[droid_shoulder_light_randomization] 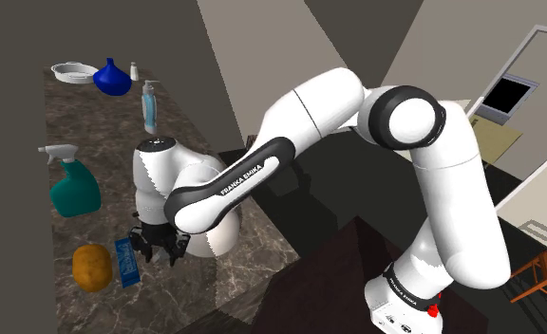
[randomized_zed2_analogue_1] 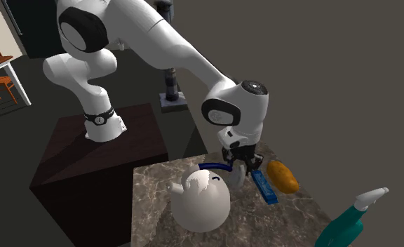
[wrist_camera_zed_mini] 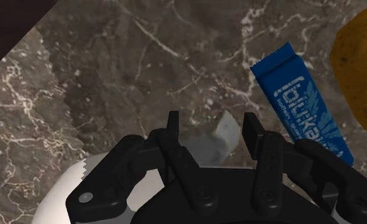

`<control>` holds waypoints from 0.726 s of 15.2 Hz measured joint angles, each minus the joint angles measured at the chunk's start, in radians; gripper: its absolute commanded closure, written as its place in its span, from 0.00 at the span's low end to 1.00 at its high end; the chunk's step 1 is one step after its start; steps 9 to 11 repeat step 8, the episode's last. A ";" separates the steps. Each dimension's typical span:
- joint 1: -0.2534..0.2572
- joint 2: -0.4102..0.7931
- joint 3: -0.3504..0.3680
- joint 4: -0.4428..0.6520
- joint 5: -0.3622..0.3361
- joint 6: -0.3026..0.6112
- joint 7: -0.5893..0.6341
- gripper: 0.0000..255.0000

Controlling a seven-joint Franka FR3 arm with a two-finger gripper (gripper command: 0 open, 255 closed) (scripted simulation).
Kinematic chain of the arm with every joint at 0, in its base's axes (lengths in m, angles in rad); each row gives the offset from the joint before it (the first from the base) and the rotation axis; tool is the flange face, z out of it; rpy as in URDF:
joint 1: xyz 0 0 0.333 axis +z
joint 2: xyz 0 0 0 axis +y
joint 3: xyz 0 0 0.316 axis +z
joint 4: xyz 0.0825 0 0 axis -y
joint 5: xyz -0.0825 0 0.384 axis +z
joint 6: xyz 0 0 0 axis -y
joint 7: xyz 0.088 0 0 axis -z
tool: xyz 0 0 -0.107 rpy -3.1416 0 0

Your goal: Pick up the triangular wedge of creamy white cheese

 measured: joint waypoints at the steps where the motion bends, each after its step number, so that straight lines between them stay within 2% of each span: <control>1: 0.000 -0.005 0.003 0.005 0.003 -0.010 0.000 1.00; 11: -0.018 -0.070 0.028 -0.005 0.029 -0.063 -0.010 1.00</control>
